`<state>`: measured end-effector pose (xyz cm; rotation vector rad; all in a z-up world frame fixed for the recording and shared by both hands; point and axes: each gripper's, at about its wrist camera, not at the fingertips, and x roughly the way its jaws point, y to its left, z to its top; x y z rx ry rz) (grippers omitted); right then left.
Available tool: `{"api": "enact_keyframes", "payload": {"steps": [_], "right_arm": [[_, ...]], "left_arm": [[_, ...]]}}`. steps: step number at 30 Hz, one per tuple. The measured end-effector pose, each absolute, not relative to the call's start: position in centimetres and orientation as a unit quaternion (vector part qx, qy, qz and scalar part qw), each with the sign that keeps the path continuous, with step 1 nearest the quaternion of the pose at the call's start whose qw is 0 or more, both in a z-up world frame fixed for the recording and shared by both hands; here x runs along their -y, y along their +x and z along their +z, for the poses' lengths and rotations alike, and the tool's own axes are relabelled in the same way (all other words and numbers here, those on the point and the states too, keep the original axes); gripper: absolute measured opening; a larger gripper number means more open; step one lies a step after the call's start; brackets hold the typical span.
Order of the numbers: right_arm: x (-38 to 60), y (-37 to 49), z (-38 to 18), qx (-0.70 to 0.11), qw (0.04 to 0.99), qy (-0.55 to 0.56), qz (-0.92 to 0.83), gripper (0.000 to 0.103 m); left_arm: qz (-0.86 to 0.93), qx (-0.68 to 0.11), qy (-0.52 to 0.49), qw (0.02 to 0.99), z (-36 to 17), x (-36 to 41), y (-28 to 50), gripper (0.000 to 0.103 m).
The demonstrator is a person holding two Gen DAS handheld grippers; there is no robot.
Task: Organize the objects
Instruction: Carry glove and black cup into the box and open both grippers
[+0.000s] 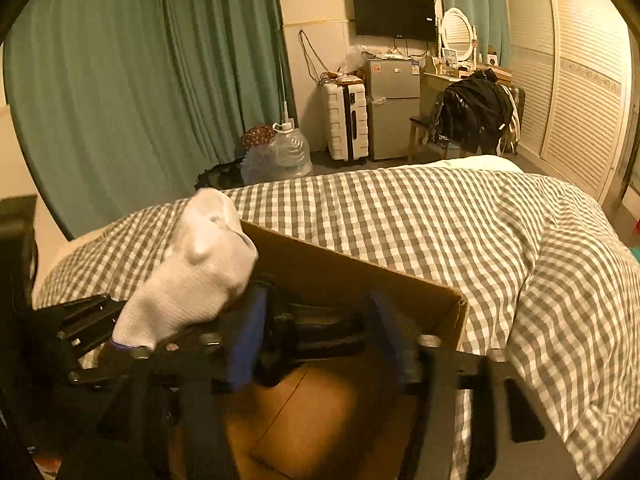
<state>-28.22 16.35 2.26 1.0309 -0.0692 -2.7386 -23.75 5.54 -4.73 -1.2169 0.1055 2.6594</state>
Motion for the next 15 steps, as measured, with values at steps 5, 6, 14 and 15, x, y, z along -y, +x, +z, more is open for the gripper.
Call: {"api": "enact_keyframes", "payload": {"steps": [5, 6, 14, 15], "right_arm": [[-16.7, -25.6, 3.3, 0.037, 0.117, 0.329, -0.937, 0.074], [-17.0, -24.9, 3.6, 0.04, 0.113, 0.324, -0.938, 0.074], [-19.0, -19.5, 7.4, 0.052, 0.106, 0.304, -0.945, 0.078], [-19.0, -18.5, 7.7, 0.048, 0.105, 0.301, -0.947, 0.079]], "left_arm": [[0.905, -0.026, -0.411, 0.107, -4.3, -4.6, -21.6, 0.082], [0.906, -0.021, -0.41, 0.104, -4.0, -4.4, -21.1, 0.082], [0.916, 0.008, -0.393, 0.08, -0.8, -2.6, -15.8, 0.093], [0.919, 0.01, -0.387, 0.077, -0.6, -2.4, -14.8, 0.093]]}}
